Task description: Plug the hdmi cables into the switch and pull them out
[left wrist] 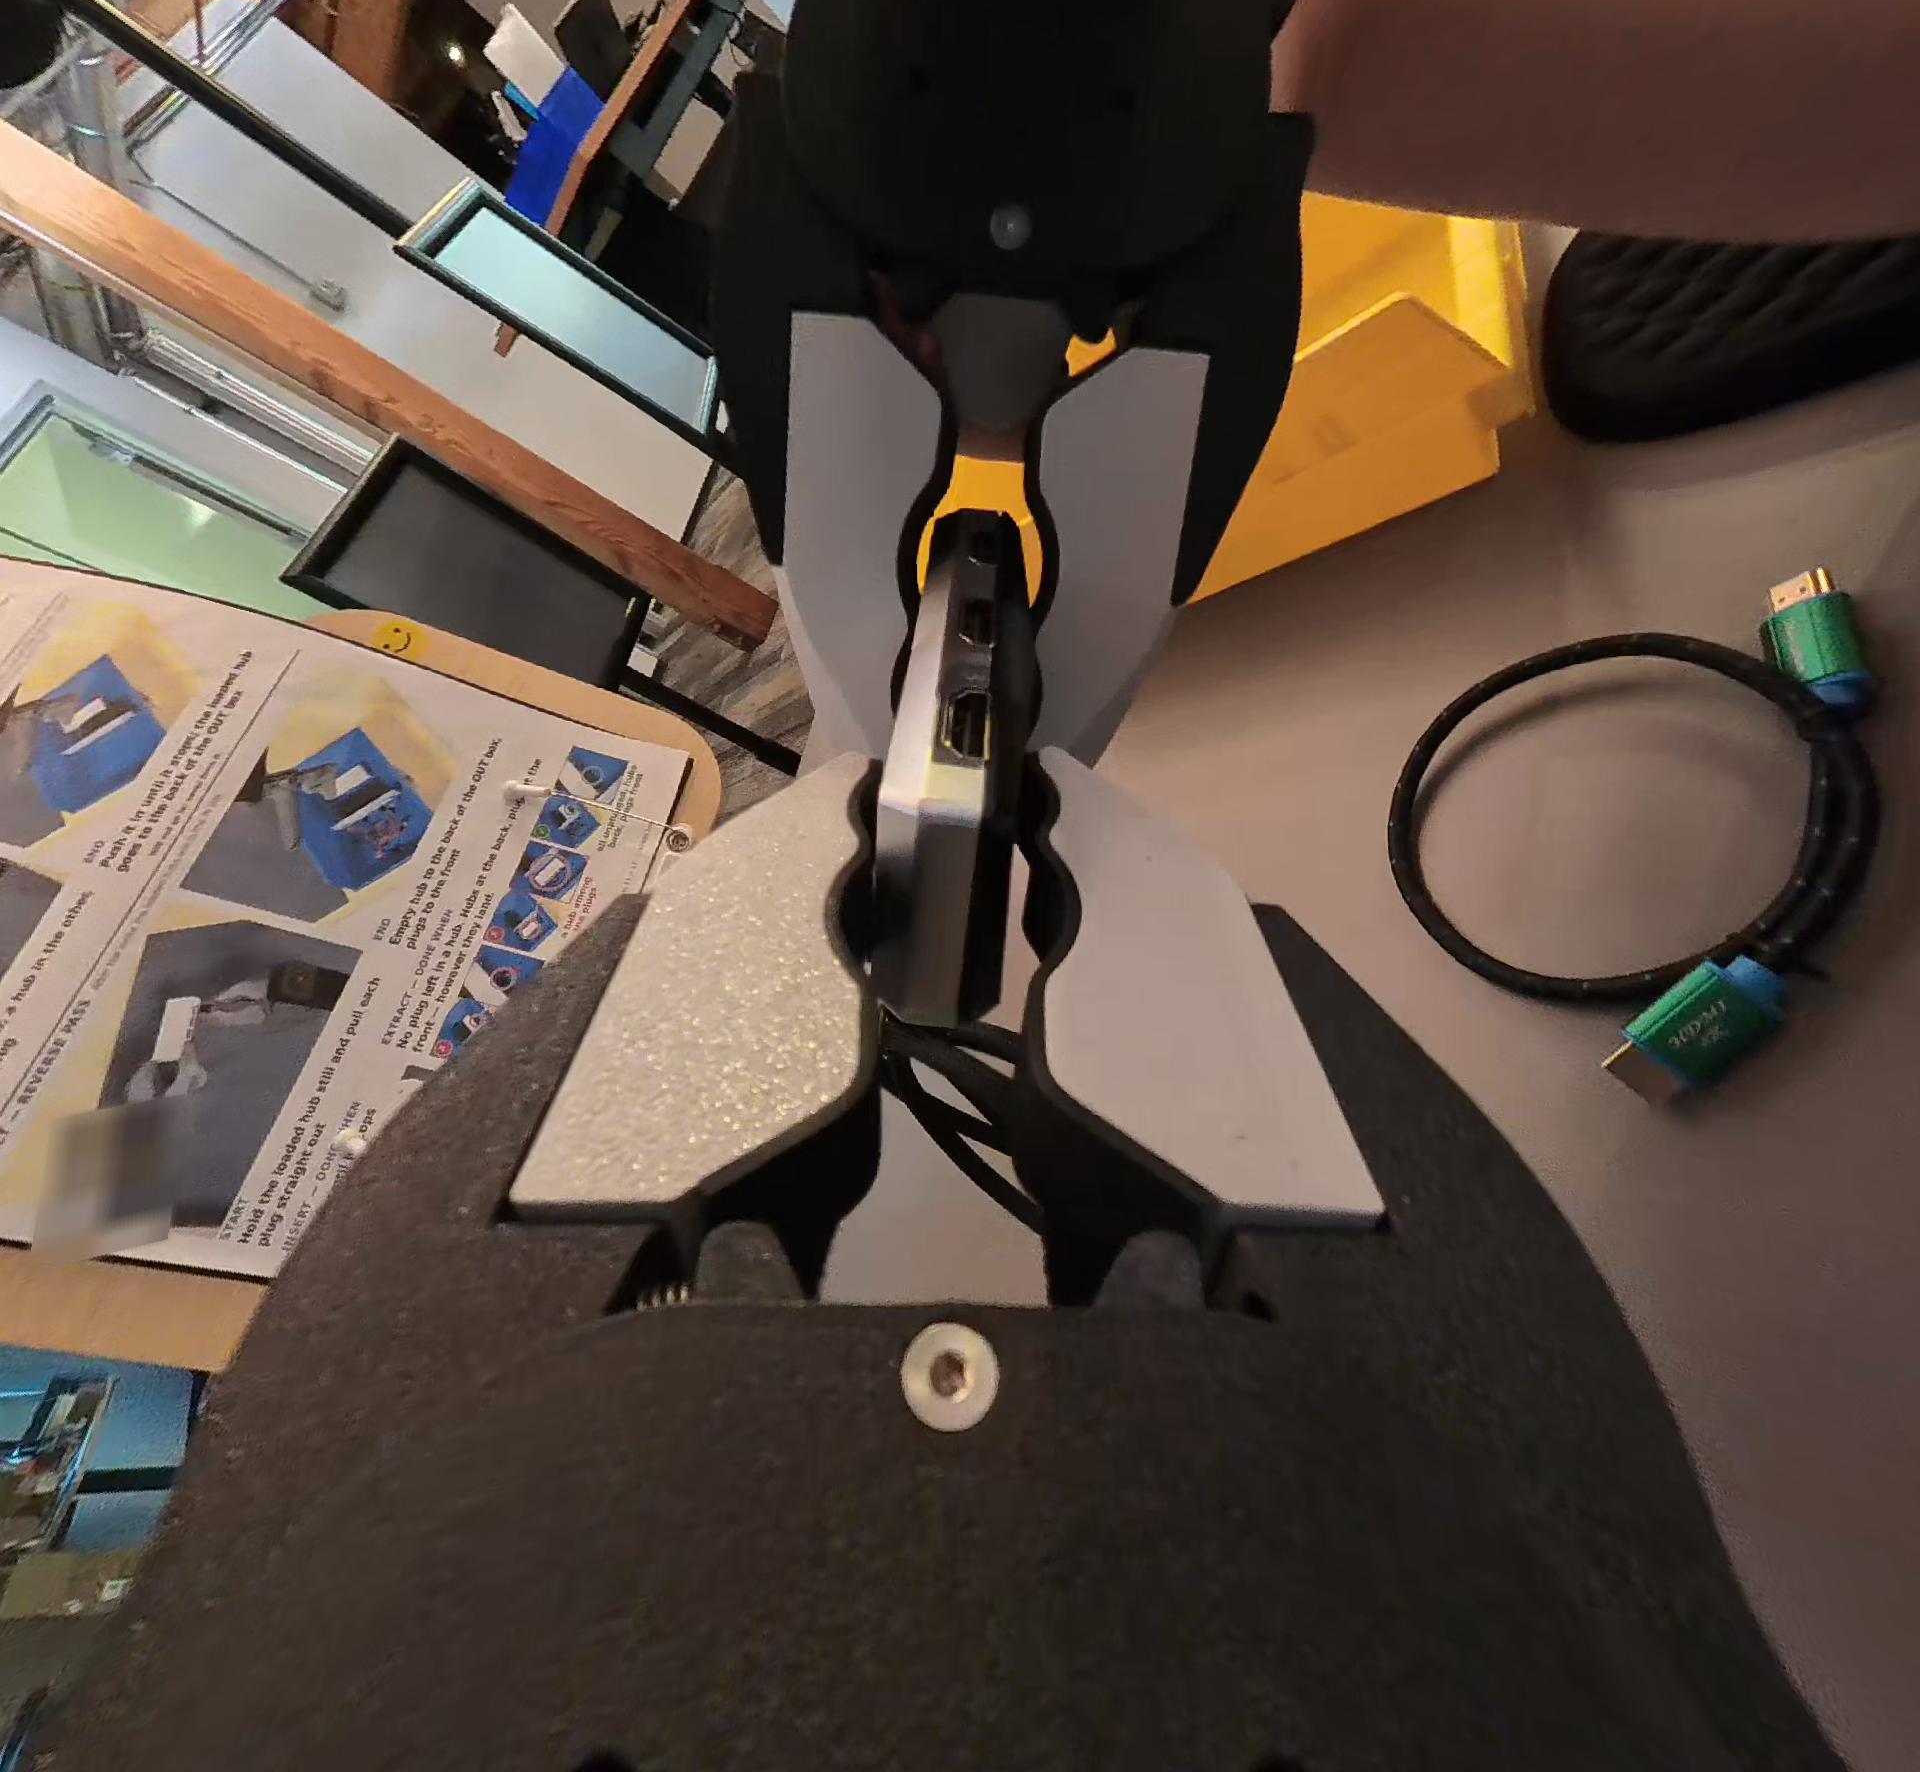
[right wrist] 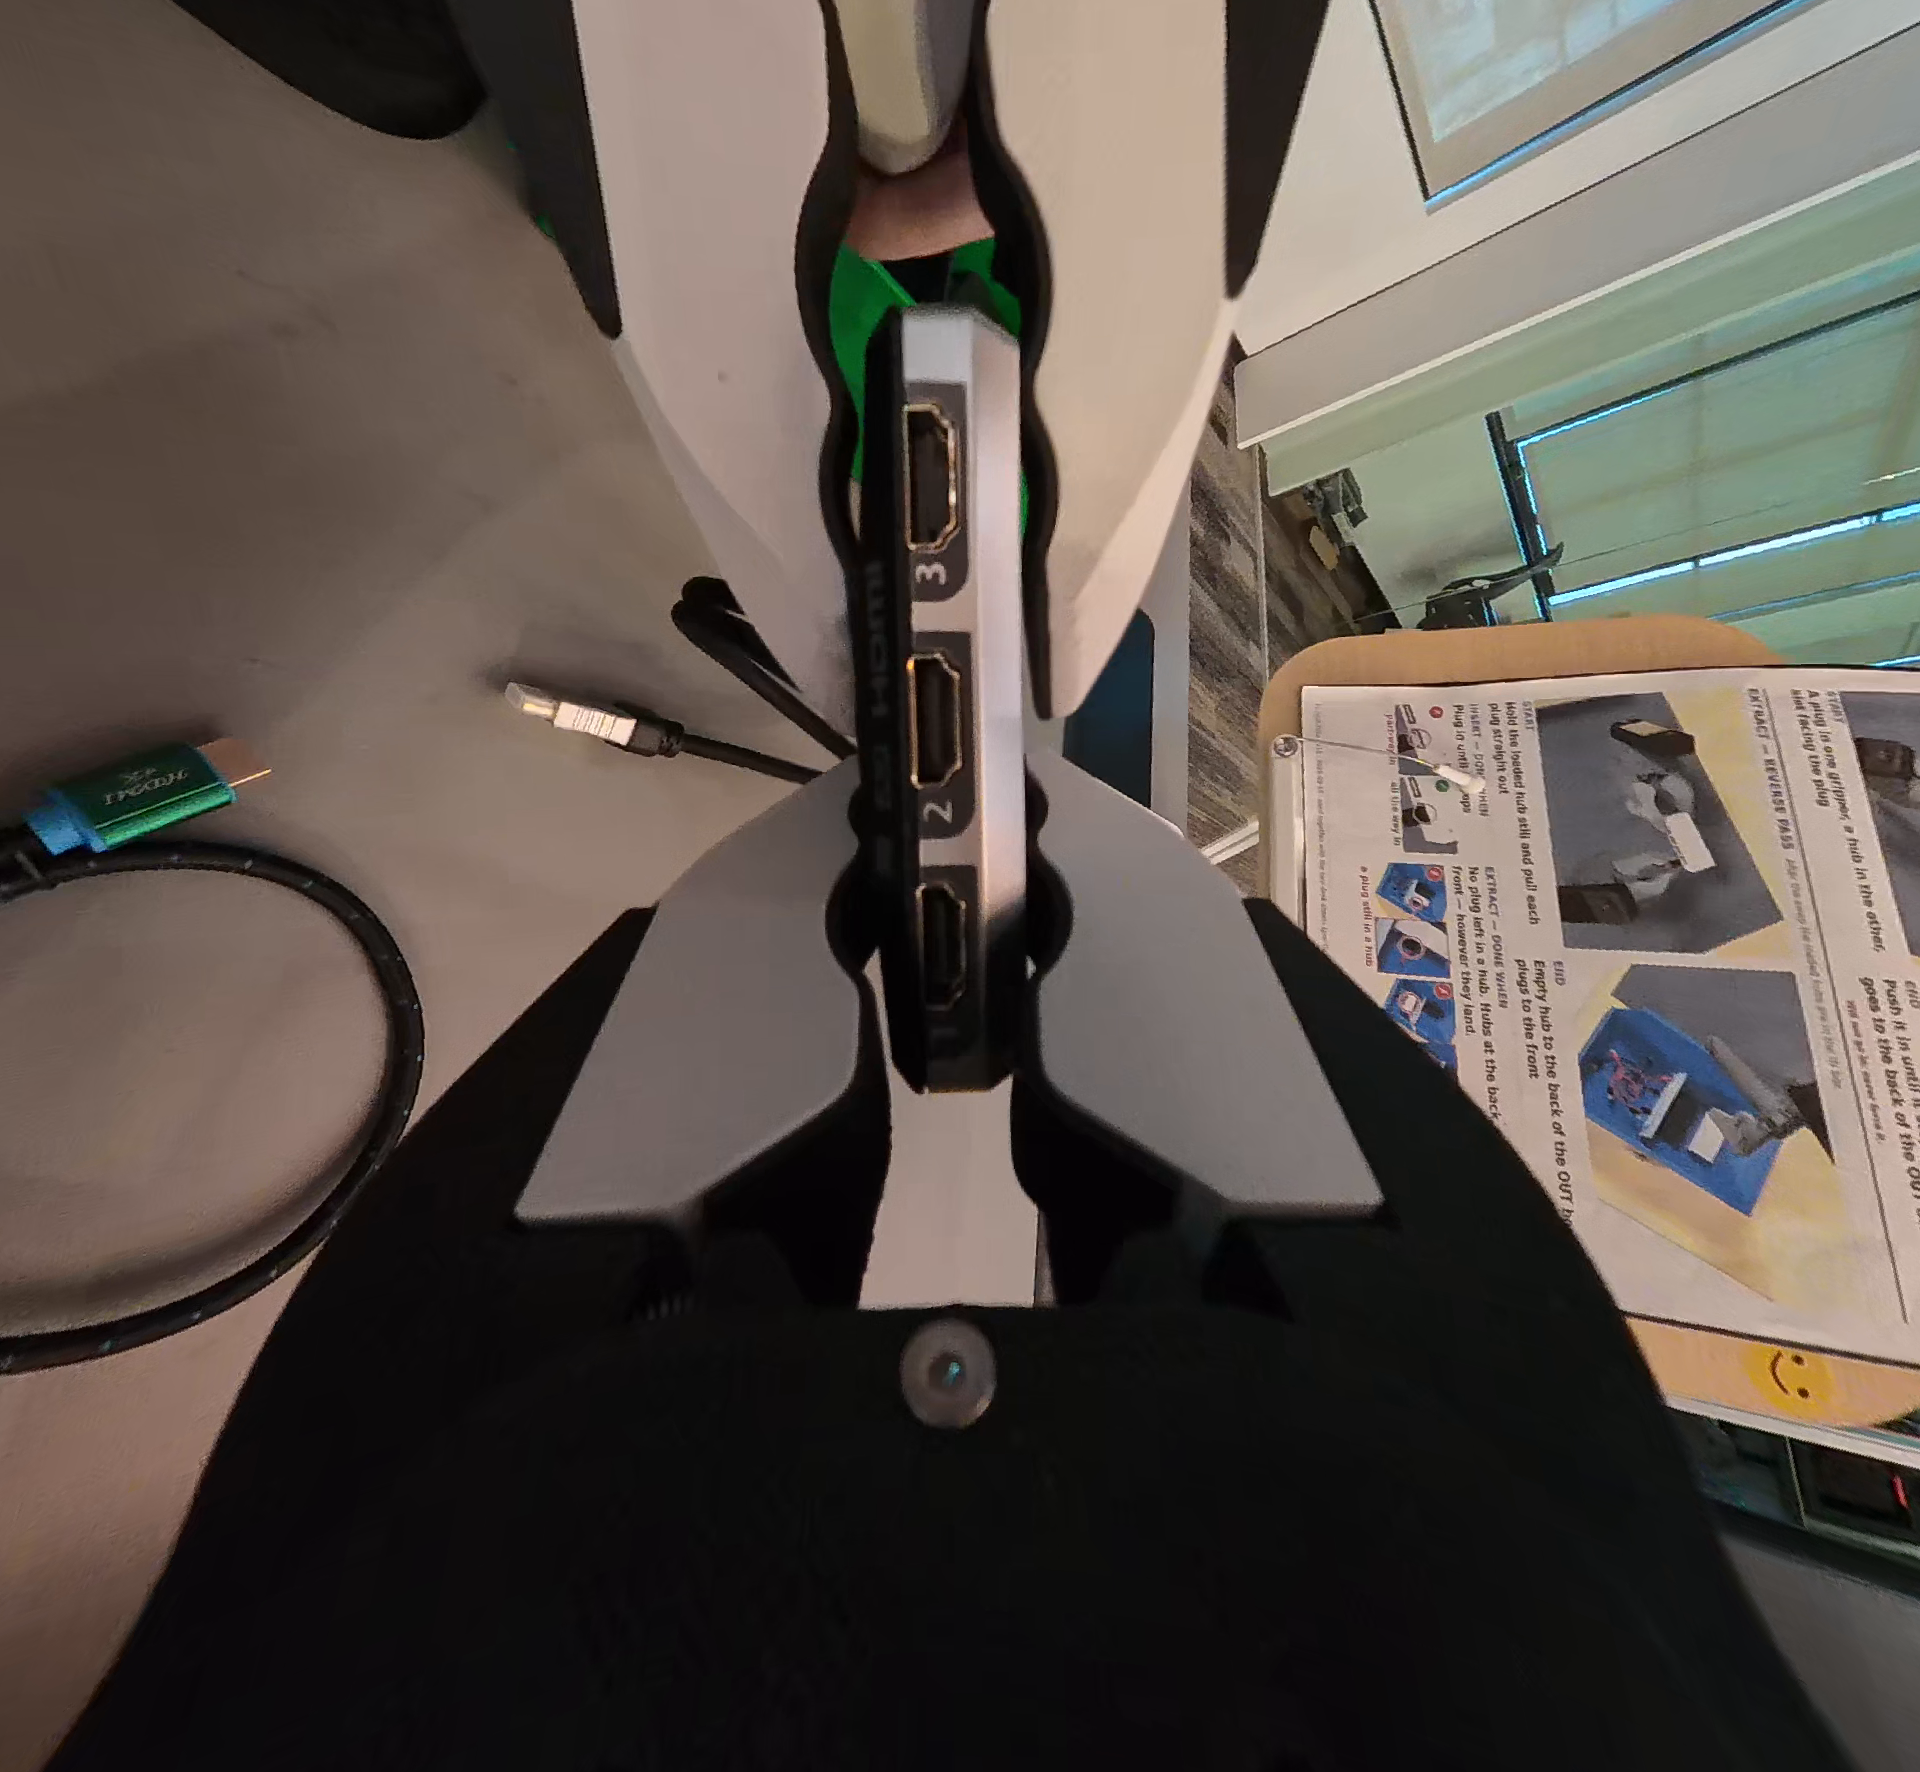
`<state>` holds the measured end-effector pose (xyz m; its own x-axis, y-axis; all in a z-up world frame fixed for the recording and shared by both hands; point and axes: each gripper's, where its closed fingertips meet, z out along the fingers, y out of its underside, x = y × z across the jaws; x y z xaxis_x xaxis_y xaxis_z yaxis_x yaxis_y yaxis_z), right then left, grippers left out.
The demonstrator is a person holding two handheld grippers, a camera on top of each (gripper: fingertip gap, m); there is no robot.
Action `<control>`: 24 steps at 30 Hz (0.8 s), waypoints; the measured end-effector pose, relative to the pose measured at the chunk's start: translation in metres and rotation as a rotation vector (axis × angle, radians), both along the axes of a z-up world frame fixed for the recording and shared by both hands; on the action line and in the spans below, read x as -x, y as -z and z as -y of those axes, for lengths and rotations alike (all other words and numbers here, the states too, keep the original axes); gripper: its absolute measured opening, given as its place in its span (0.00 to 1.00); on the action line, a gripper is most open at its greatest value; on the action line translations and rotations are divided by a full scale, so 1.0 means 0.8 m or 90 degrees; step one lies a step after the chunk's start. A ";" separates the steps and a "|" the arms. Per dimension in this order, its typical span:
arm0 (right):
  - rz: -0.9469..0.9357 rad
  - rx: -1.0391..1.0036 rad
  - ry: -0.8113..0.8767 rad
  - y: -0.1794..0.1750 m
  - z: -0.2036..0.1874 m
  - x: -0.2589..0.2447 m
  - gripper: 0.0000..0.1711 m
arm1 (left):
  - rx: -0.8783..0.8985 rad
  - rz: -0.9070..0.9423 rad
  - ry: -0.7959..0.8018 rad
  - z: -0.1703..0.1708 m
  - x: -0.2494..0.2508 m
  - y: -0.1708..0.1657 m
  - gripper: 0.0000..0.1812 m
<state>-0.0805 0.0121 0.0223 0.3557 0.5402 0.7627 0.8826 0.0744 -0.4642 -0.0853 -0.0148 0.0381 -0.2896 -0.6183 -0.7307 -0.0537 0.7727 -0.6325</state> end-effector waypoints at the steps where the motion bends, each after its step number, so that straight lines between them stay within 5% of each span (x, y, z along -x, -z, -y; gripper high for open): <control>1: -0.001 0.003 -0.001 0.001 0.000 0.000 0.13 | -0.001 -0.004 0.005 0.000 0.000 0.002 0.13; 15: -0.059 -0.038 0.002 -0.009 -0.007 -0.013 0.19 | 0.019 -0.018 0.010 -0.017 0.002 0.003 0.12; 24: -0.074 -0.013 -0.048 -0.008 0.006 -0.003 0.12 | 0.049 0.027 0.032 -0.006 0.001 0.001 0.14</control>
<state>-0.0780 0.0072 0.0285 0.4010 0.5532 0.7302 0.8149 0.1488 -0.5602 -0.0864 -0.0098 0.0373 -0.2905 -0.6588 -0.6939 0.0121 0.7226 -0.6911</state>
